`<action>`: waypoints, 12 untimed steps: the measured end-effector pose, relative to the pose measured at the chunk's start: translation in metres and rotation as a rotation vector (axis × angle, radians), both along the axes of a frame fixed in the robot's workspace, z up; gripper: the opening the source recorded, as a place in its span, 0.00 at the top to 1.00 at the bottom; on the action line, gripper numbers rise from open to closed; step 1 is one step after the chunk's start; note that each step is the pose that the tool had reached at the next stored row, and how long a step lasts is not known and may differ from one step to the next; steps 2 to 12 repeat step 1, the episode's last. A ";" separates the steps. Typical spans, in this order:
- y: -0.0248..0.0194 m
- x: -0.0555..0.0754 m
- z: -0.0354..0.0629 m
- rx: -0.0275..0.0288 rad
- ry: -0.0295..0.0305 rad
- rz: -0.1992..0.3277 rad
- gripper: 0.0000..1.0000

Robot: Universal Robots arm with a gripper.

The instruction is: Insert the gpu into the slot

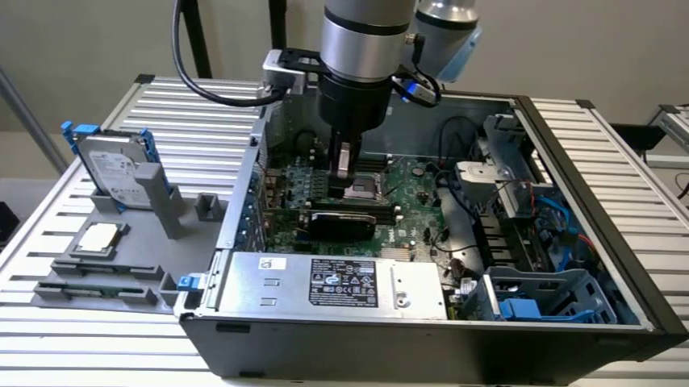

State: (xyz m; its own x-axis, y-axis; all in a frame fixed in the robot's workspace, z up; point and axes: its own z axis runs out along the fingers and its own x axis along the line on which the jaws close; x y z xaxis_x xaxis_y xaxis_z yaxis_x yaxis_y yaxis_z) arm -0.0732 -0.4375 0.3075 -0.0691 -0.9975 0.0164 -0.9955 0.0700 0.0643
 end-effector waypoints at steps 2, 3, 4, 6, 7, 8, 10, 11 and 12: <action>0.0000 0.000 0.0000 0.0000 0.0000 0.000 0.89; 0.0000 0.000 0.0000 0.0000 0.0000 0.000 0.89; 0.0000 0.000 0.0000 0.0000 0.0000 0.000 0.89; 0.0000 0.000 0.0000 0.0000 0.0000 0.000 0.89; 0.0000 0.000 0.0000 0.0000 0.0000 0.000 0.89; 0.0000 0.000 0.0000 0.0000 0.0000 0.000 0.89; 0.0000 0.000 0.0000 0.0000 0.0000 0.000 0.89; 0.0000 0.000 0.0000 0.0000 0.0000 0.000 0.89; 0.0000 0.000 0.0000 0.0000 0.0000 0.000 0.89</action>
